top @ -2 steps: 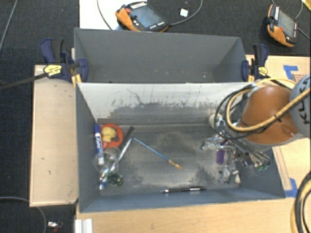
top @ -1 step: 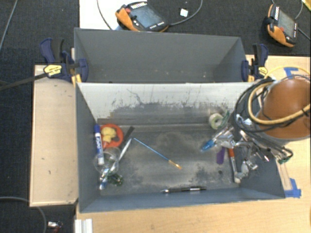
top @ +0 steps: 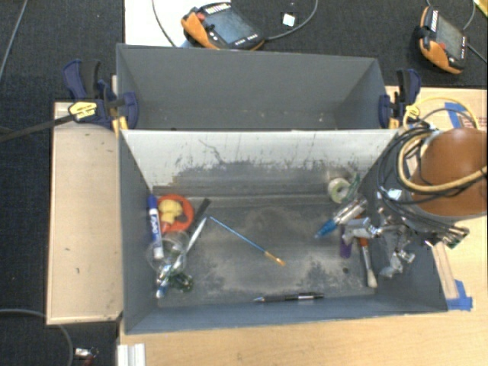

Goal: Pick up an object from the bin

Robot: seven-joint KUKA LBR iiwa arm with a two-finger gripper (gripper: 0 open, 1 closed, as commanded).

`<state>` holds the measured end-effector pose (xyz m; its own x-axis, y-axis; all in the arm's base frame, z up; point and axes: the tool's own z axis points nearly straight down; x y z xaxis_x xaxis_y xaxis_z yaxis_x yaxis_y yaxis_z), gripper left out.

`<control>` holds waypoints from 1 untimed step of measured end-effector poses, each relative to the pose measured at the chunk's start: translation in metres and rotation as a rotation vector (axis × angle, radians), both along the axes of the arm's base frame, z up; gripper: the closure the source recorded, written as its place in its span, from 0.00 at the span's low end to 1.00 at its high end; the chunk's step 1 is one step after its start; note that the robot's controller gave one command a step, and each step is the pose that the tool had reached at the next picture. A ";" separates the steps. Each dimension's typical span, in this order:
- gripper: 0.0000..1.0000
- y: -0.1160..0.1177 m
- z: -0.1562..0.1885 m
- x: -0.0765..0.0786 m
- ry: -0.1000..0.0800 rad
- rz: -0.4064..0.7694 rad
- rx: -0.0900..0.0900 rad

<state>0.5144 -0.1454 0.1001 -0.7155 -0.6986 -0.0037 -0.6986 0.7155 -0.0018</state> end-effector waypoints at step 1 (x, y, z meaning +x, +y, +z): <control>0.00 0.004 -0.029 0.051 -0.010 0.121 0.013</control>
Offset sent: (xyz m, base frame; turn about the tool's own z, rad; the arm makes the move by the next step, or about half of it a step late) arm -0.0014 -0.0020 -0.0301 -0.1459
